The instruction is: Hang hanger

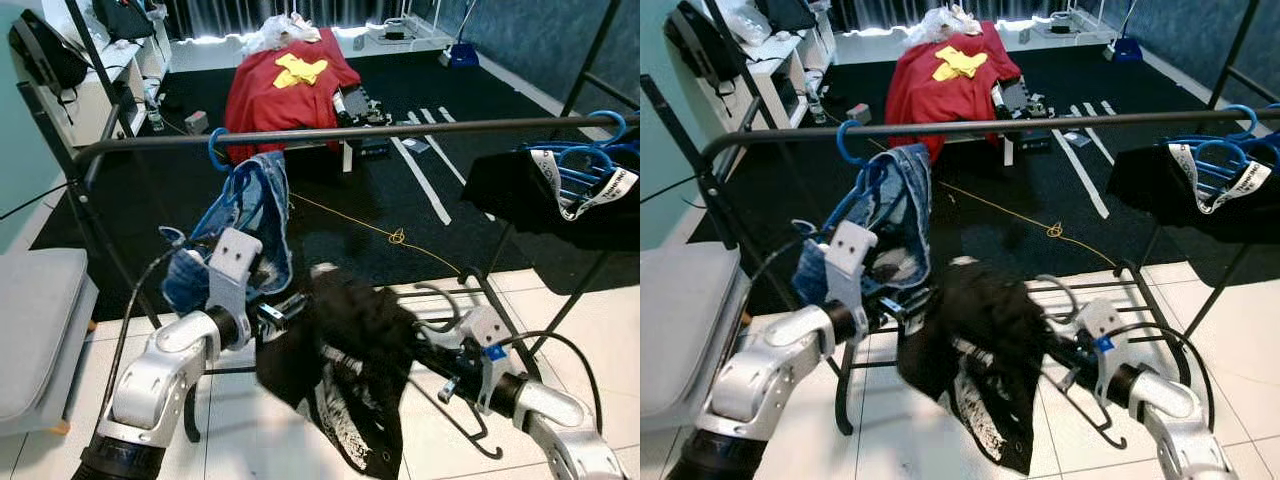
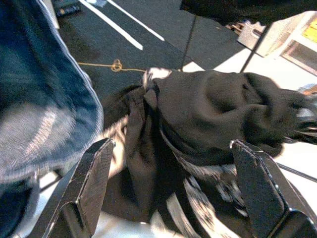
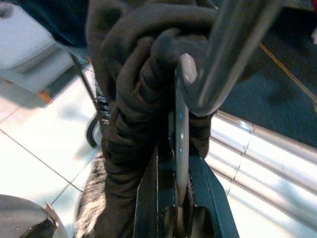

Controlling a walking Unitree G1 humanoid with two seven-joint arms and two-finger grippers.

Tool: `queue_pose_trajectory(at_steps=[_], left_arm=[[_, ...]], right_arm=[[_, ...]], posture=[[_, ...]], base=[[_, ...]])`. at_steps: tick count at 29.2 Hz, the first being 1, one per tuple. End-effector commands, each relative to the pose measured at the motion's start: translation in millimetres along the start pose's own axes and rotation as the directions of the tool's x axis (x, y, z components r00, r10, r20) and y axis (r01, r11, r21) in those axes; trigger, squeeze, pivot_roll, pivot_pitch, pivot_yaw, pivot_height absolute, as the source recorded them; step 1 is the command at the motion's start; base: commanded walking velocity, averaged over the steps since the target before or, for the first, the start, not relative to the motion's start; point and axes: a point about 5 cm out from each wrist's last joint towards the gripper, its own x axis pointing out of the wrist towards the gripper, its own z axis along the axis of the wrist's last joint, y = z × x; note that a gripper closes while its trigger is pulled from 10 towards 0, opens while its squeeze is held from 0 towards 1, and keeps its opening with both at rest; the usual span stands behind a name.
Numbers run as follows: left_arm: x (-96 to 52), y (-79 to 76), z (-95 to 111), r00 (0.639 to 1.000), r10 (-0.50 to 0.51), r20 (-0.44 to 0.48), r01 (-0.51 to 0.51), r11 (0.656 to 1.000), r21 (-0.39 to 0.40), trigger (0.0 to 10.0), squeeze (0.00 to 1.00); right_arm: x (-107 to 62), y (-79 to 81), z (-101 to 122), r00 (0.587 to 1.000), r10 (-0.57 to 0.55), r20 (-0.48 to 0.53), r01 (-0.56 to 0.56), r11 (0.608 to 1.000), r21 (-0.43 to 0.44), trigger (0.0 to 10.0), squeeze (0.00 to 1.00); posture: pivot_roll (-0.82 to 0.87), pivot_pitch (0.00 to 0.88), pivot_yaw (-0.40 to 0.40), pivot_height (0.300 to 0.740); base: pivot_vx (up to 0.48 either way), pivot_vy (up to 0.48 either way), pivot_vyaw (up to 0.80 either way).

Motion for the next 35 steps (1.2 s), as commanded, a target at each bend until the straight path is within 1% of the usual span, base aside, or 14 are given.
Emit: queue_pose_trajectory(at_steps=[1, 4, 5, 6, 7, 8, 9, 11, 12, 13, 16, 17, 25, 35], left_arm=[[-1.1, -5.3, -1, 1.000, -0.030, -0.011, 0.030, 1.000, 0.003, 10.0, 0.00], [1.3, -6.2, -3, 1.000, -0.015, -0.007, 0.015, 1.000, 0.015, 10.0, 0.00], [3.5, -1.5, -6, 0.998, 0.057, 0.013, -0.057, 0.998, 0.009, 10.0, 0.00], [3.5, -1.5, -6, 0.998, 0.057, 0.013, -0.057, 0.998, 0.009, 10.0, 0.00], [4.7, 5.2, -11, 0.989, 0.143, 0.031, -0.141, 0.989, -0.043, 10.0, 0.00], [4.8, 12.0, -17, 0.973, 0.228, 0.039, -0.223, 0.969, -0.103, 10.0, 0.00], [4.8, 12.0, -17, 0.973, 0.228, 0.039, -0.223, 0.969, -0.103, 10.0, 0.00], [-2.8, 25.7, -38, 0.926, 0.378, 0.002, -0.373, 0.913, -0.166, 10.0, 0.00], [-2.8, 25.7, -38, 0.926, 0.378, 0.002, -0.373, 0.913, -0.166, 10.0, 0.00], [-11.8, 32.4, -57, 0.892, 0.450, -0.051, -0.450, 0.870, -0.204, 10.0, 0.00], [-14.3, 33.6, -63, 0.884, 0.462, -0.070, -0.465, 0.858, -0.218, 10.0, 0.00], [-17.5, 35.0, -67, 0.877, 0.472, -0.086, -0.479, 0.849, -0.225, 10.0, 0.00], [-25.5, 38.5, -76, 0.861, 0.496, -0.112, -0.508, 0.828, -0.239, 10.0, 0.00], [-24.7, 37.3, -72, 0.849, 0.522, -0.080, -0.523, 0.811, -0.262, 10.0, 0.00]], right_arm=[[3.7, 1.6, -3, 1.000, -0.019, -0.022, 0.020, 0.999, 0.048, 0.0, 0.00], [7.1, 6.2, -6, 0.999, -0.018, -0.039, 0.022, 0.995, 0.100, 0.0, 0.00], [11.6, 4.8, -2, 0.997, -0.080, -0.006, 0.080, 0.989, 0.123, 0.0, 0.00], [11.6, 4.8, -2, 0.997, -0.080, -0.006, 0.080, 0.989, 0.123, 0.0, 0.00], [16.2, 1.9, 2, 0.986, -0.166, 0.030, 0.159, 0.974, 0.161, 0.0, 0.00], [20.0, -1.2, 5, 0.967, -0.250, 0.058, 0.233, 0.951, 0.203, 3.2, 0.00], [20.0, -1.2, 5, 0.967, -0.250, 0.058, 0.233, 0.951, 0.203, 3.2, 0.00], [28.4, -8.7, 8, 0.892, -0.446, 0.071, 0.415, 0.871, 0.263, 10.0, 0.00], [28.4, -8.7, 8, 0.892, -0.446, 0.071, 0.415, 0.871, 0.263, 10.0, 0.00], [36.4, -10.1, 6, 0.849, -0.528, 0.042, 0.498, 0.823, 0.272, 10.0, 0.00], [38.6, -9.8, 5, 0.842, -0.539, 0.031, 0.512, 0.816, 0.266, 10.0, 0.00], [42.6, -8.9, 5, 0.845, -0.535, 0.015, 0.516, 0.823, 0.239, 10.0, 0.00], [50.8, -6.6, 9, 0.853, -0.522, 0.012, 0.508, 0.835, 0.210, 10.0, 0.00], [61.4, -1.9, 15, 0.858, -0.513, 0.028, 0.492, 0.836, 0.244, 10.0, 0.00]], posture=[[0.02, 0.111, 0.050, 0.740], [0.02, 0.111, 0.051, 0.740], [0.01, 0.110, 0.052, 0.740], [0.01, 0.110, 0.052, 0.740], [0.01, 0.109, 0.052, 0.740], [0.01, 0.107, 0.051, 0.740], [0.01, 0.107, 0.051, 0.740], [0.02, 0.100, 0.041, 0.740], [0.02, 0.100, 0.041, 0.740], [0.03, 0.099, 0.027, 0.740], [0.03, 0.099, 0.027, 0.740], [0.03, 0.099, 0.019, 0.740], [0.04, 0.096, 0.003, 0.740], [0.06, 0.098, -0.030, 0.740]], base=[[0.000, 0.000, 0.00], [0.000, 0.000, 0.00], [0.000, 0.000, 0.00], [0.000, 0.000, 0.00], [0.000, 0.000, 0.00], [0.000, 0.000, 0.00], [0.000, 0.000, 0.00], [0.000, 0.000, 0.00], [0.000, 0.000, 0.00], [0.000, 0.000, 0.00], [0.000, 0.000, 0.00], [0.000, 0.000, 0.00], [0.000, 0.000, 0.00], [0.000, 0.000, 0.00]])
